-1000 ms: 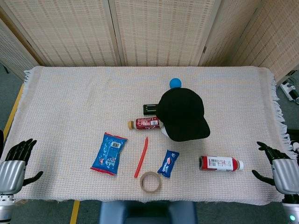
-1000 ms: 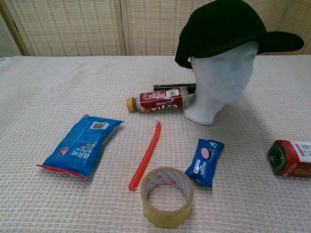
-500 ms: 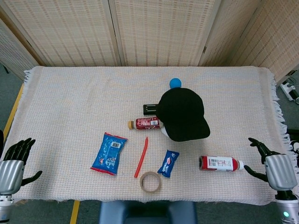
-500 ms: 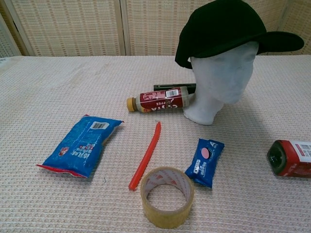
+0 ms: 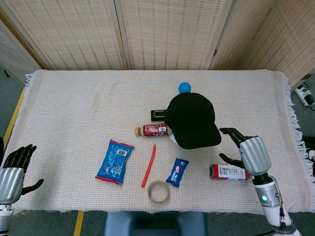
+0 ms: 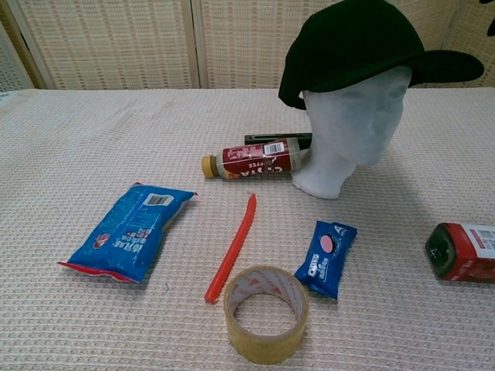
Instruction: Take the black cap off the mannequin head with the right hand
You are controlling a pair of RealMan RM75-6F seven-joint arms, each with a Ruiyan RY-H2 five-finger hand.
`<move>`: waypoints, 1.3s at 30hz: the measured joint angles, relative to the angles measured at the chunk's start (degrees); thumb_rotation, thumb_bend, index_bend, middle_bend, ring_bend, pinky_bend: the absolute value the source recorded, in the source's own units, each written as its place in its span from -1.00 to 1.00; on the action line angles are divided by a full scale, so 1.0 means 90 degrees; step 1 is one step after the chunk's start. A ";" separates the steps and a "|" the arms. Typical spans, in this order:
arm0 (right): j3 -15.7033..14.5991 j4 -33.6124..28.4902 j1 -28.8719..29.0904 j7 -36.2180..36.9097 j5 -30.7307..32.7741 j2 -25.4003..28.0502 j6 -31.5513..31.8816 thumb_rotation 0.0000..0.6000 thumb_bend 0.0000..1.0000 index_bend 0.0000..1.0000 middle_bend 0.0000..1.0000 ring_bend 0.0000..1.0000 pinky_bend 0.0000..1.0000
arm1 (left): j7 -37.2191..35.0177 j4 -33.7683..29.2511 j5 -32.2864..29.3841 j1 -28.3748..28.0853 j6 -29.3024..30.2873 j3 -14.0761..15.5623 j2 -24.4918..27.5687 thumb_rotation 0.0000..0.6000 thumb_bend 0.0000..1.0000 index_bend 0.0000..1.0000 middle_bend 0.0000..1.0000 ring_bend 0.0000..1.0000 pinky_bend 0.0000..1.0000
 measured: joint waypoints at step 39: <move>0.0683 0.1527 0.1263 -0.0060 0.0379 -0.1505 0.0113 1.00 -0.01 0.74 0.50 0.94 1.00 | -0.0212 0.0021 -0.0103 -0.0014 -0.0106 -0.0024 0.0118 1.00 -0.63 -0.77 -0.79 -0.80 -0.68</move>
